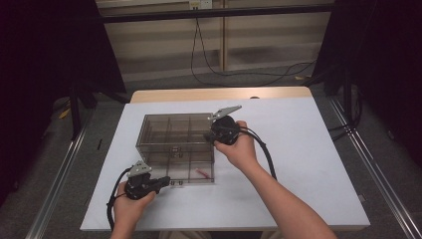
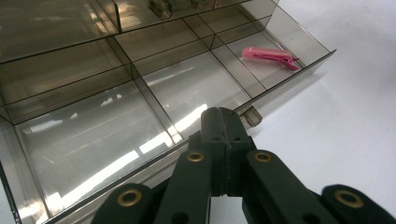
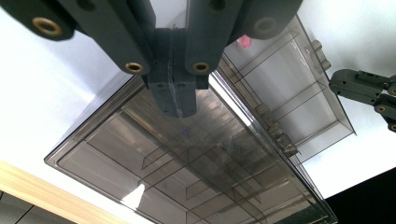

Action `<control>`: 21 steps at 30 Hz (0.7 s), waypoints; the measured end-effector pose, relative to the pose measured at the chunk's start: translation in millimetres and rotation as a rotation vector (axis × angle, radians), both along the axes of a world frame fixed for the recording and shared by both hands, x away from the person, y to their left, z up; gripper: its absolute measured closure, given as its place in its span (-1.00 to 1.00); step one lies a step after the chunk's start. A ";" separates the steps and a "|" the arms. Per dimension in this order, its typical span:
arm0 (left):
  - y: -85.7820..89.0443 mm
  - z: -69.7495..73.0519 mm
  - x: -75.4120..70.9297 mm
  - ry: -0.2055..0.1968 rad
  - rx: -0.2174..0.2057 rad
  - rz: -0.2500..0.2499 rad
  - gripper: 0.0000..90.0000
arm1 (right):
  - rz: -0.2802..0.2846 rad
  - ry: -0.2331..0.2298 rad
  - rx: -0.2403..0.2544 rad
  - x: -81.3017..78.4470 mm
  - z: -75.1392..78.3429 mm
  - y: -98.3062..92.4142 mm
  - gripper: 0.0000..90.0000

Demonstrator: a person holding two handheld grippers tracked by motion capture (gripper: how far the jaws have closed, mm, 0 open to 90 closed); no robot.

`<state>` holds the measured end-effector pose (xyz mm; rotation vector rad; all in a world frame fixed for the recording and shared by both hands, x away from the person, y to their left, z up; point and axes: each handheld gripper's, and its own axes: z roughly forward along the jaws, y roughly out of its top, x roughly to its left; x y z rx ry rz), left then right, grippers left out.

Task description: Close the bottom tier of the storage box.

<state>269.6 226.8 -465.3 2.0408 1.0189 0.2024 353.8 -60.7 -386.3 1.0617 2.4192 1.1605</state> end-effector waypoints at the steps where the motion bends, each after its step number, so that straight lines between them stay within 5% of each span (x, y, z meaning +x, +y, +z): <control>1: -0.4 -0.3 -0.1 0.000 0.003 0.000 1.00 | 0.000 0.001 -0.001 0.0 0.1 0.0 1.00; 21: -6.7 -3.1 0.4 0.006 -0.003 -0.007 1.00 | -0.007 0.000 0.001 1.5 -0.2 0.5 1.00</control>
